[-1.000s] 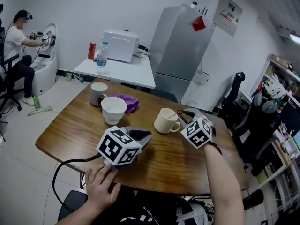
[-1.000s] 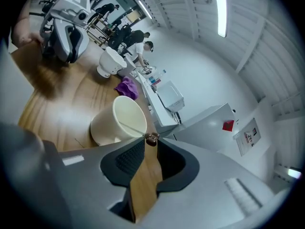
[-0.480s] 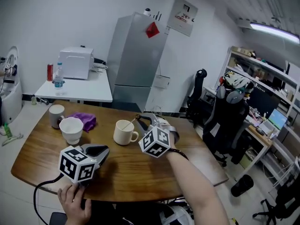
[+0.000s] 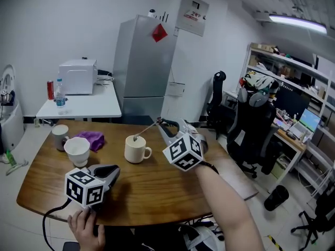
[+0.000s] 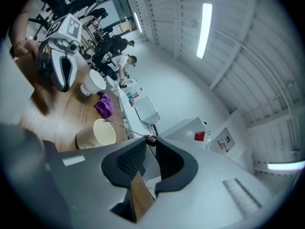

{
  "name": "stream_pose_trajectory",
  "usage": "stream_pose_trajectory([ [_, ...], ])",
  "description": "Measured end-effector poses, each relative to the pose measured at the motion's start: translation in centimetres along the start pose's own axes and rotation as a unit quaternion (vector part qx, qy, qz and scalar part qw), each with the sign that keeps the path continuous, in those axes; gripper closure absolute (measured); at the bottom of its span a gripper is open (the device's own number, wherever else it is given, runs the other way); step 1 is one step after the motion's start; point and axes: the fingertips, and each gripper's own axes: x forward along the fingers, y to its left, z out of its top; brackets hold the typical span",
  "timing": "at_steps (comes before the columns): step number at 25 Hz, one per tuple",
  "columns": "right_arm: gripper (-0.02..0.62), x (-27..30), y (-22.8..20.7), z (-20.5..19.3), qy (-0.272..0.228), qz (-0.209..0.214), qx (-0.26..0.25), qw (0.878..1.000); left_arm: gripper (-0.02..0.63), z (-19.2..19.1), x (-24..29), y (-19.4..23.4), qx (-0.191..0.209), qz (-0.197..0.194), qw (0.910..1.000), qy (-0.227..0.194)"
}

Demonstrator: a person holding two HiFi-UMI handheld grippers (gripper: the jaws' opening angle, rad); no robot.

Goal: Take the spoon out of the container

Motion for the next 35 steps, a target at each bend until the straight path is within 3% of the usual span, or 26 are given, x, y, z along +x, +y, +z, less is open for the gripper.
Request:
stream_pose_trajectory([
  [8, 0.528, -2.4, -2.3, -2.8, 0.008, -0.016, 0.078, 0.997, 0.583, 0.2, -0.1, -0.1, 0.0, -0.001, 1.0, 0.002],
  [13, 0.528, -3.2, -1.7, -6.7, 0.039, -0.016, 0.134, 0.99, 0.583, 0.2, -0.1, -0.2, 0.0, -0.002, 1.0, 0.002],
  [18, 0.528, -3.4, -0.3, -10.5, 0.076, -0.011, 0.155, 0.985, 0.583, 0.1, -0.1, 0.0, 0.0, -0.001, 1.0, 0.002],
  [27, 0.528, -3.5, 4.3, -15.3, 0.135, 0.033, 0.166, 0.976, 0.583, 0.2, 0.0, -0.1, -0.001, -0.002, 1.0, 0.001],
  [35, 0.528, -3.8, 7.0, -18.3, 0.202, 0.089, 0.216, 0.951, 0.583, 0.3, 0.0, -0.2, 0.0, -0.002, 1.0, 0.002],
])
